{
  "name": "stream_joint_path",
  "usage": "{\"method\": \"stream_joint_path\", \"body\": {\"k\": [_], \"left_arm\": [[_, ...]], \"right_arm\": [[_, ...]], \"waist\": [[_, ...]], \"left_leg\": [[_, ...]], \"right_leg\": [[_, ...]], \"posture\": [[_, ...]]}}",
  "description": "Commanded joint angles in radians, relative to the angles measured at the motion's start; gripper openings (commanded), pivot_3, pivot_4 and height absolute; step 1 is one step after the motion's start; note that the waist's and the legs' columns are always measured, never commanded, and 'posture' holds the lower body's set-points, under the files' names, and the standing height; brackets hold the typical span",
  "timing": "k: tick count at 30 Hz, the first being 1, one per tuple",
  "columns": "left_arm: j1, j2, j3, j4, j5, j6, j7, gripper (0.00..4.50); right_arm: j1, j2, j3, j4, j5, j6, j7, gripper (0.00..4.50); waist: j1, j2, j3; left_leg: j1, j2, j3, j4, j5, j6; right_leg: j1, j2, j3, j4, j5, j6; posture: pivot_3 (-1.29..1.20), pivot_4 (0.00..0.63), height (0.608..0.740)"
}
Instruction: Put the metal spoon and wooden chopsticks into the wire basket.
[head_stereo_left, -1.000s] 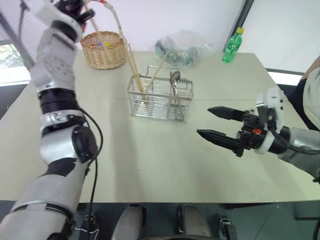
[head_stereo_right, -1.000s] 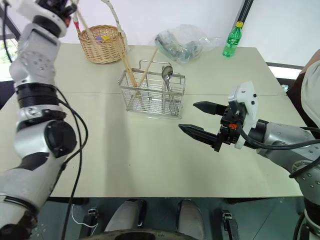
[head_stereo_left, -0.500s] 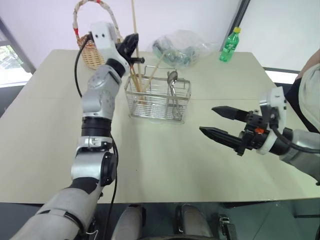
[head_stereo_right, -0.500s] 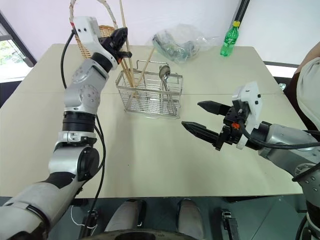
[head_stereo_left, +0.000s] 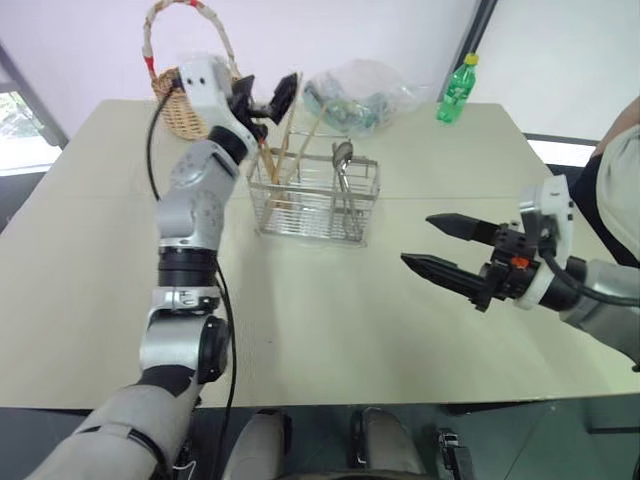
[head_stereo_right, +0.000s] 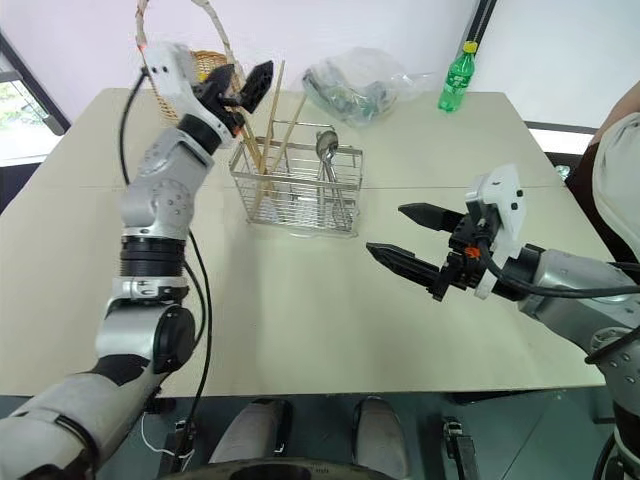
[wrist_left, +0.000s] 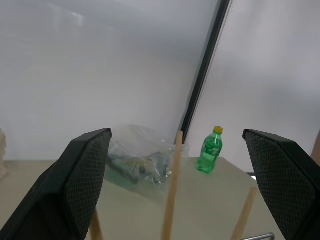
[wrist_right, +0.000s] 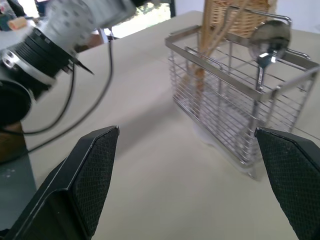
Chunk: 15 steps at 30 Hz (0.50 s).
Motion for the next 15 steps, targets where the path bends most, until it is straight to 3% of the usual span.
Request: {"method": "stream_joint_path", "body": {"k": [1,4,8,10,15], "left_arm": [[0.044,0.225,-0.012,-0.115,-0.030,0.116,-0.229,4.40],[0.157,0.481,-0.059,-0.166,-0.002,0.120,-0.492,4.40],[0.295,0.686,-0.036,-0.216,-0.005,0.111,-0.677,4.40],[0.346,0.741,0.008,-0.247,-0.033,0.139,-0.710,4.40],[0.397,0.767,0.045,-0.296,-0.028,0.142,-0.694,4.40]], "right_arm": [[-0.014,-0.046,-0.030,0.042,-0.062,-0.034,0.078,4.50],[-0.014,-0.093,-0.035,0.119,-0.140,-0.064,0.173,4.50],[-0.045,-0.123,-0.020,0.214,-0.214,-0.104,0.266,4.50],[-0.075,-0.118,0.002,0.238,-0.238,-0.119,0.291,4.50],[-0.148,-0.063,0.055,0.235,-0.258,-0.120,0.285,4.50]], "waist": [[-0.005,0.001,0.000],[-0.015,0.003,0.000],[-0.009,0.003,0.001],[-0.001,0.003,0.001],[0.009,0.004,0.001]], "left_leg": [[0.000,0.000,0.000,0.000,0.000,0.000],[0.000,0.001,0.000,-0.001,0.000,0.000],[0.000,0.002,0.000,-0.001,0.000,0.000],[0.000,0.002,0.000,-0.001,0.000,0.000],[0.000,0.002,-0.001,-0.001,0.000,0.000]], "right_leg": [[0.000,0.000,0.000,0.000,0.000,0.000],[-0.001,0.001,0.000,0.000,-0.001,-0.001],[0.000,-0.001,0.001,-0.001,-0.003,-0.006],[0.000,-0.002,0.001,-0.002,-0.003,-0.006],[-0.001,-0.003,0.000,-0.002,-0.004,-0.008]], "posture": [[0.00,0.150,0.666],[0.00,0.150,0.666],[0.00,0.150,0.666],[0.00,0.150,0.666],[0.00,0.150,0.666]]}}
